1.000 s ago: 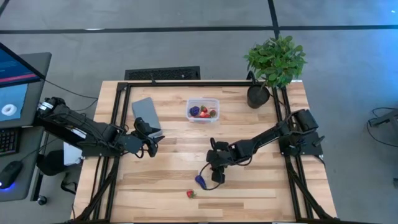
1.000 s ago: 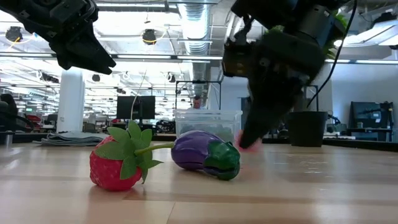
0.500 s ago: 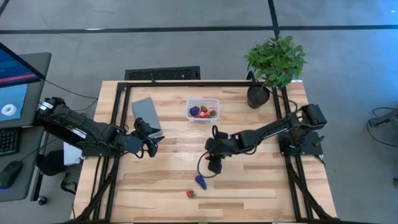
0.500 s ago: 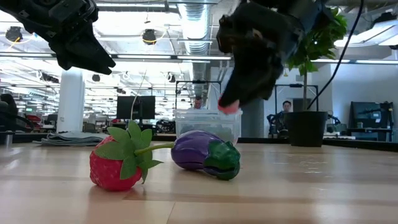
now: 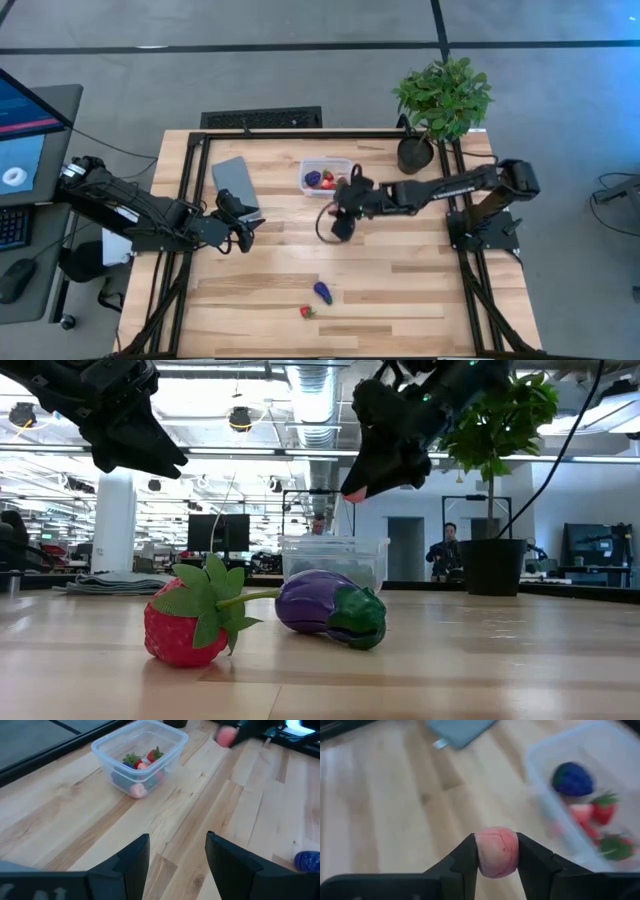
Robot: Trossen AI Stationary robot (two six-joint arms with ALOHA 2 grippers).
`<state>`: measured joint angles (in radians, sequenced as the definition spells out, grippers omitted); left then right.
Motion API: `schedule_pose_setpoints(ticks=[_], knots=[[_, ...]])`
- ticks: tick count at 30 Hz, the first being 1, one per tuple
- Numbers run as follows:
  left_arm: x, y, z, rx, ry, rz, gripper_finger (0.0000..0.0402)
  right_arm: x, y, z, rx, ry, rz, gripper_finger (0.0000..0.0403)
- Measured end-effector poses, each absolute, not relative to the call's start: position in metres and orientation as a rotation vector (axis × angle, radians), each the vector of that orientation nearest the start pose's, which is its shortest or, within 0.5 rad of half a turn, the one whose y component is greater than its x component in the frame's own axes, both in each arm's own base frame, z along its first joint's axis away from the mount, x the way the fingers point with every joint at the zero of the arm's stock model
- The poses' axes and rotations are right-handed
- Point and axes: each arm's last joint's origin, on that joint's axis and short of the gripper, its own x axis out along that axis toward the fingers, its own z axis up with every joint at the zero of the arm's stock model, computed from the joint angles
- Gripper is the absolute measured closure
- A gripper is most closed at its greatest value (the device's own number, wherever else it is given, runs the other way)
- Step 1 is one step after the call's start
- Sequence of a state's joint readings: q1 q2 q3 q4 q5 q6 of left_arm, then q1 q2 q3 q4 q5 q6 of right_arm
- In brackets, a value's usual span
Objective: Pick and placing Produce into tupperware
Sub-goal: Put the peach into the transparent bin
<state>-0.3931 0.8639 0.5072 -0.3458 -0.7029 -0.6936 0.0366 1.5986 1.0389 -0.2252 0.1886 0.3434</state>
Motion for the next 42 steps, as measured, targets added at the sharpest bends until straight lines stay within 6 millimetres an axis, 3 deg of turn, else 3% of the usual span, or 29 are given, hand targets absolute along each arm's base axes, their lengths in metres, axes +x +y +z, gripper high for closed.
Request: schedule_pose_setpoints(ticks=[10, 19, 28, 37, 42], knots=[[0.162, -0.047, 0.217, -0.31, 0.461, 0.485, 0.0221, 0.331, -0.05, 0.224, 0.288, 0.712, -0.431, 0.0261], [0.162, -0.047, 0.217, -0.305, 0.455, 0.497, 0.0221, 0.329, -0.084, 0.229, 0.343, 0.622, -0.521, 0.0257], [0.162, -0.046, 0.217, -0.296, 0.441, 0.521, 0.0221, 0.328, -0.097, 0.232, 0.368, 0.565, -0.554, 0.0263], [0.162, -0.045, 0.218, -0.285, 0.435, 0.532, 0.0221, 0.329, -0.098, 0.234, 0.36, 0.54, -0.572, 0.0255], [0.162, -0.045, 0.218, -0.274, 0.424, 0.55, 0.0221, 0.336, -0.101, 0.216, 0.383, 0.57, -0.6, 0.0262]])
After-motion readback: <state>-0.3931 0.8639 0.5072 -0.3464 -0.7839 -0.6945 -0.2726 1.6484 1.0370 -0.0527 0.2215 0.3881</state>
